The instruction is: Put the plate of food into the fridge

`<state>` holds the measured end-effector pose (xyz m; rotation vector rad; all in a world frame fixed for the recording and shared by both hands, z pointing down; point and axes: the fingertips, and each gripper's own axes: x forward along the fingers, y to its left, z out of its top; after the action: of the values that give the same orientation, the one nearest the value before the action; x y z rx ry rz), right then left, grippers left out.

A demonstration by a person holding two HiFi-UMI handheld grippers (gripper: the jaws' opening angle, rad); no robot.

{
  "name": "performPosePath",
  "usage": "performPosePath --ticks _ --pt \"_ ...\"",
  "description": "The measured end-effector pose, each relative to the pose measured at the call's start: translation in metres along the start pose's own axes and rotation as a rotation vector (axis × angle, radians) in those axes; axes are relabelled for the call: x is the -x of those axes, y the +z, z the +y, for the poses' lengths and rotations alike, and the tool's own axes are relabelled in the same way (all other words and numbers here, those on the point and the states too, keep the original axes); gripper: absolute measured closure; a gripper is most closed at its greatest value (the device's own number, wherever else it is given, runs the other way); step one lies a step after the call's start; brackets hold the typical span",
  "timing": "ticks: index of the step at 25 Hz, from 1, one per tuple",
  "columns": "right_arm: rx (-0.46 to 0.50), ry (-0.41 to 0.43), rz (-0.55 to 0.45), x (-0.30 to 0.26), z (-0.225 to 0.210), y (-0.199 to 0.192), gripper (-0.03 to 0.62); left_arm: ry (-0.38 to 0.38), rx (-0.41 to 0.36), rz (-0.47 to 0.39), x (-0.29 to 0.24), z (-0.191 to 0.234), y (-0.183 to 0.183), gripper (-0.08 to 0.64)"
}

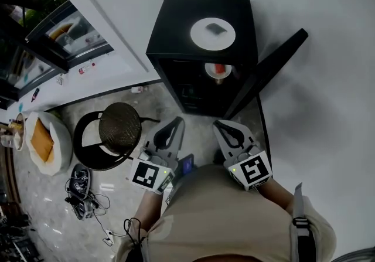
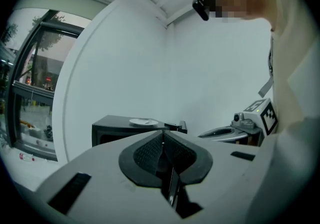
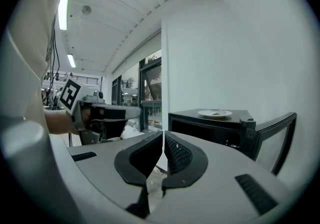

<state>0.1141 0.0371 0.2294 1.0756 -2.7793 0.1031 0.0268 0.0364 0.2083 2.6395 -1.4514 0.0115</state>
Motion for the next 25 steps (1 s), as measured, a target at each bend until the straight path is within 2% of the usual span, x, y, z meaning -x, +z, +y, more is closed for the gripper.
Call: performPosePath --ticks 12,25 --pt "0.044 -0.024 -0.021 0.009 -0.065 -0.005 0.567 0.084 -0.108 0.056 -0.055 -0.023 0.000 0.539" --pt "0.020 -0.032 -0.031 0.020 -0.096 -0.007 0.568 0.078 -0.168 0.099 -0.086 -0.042 0.002 0.540"
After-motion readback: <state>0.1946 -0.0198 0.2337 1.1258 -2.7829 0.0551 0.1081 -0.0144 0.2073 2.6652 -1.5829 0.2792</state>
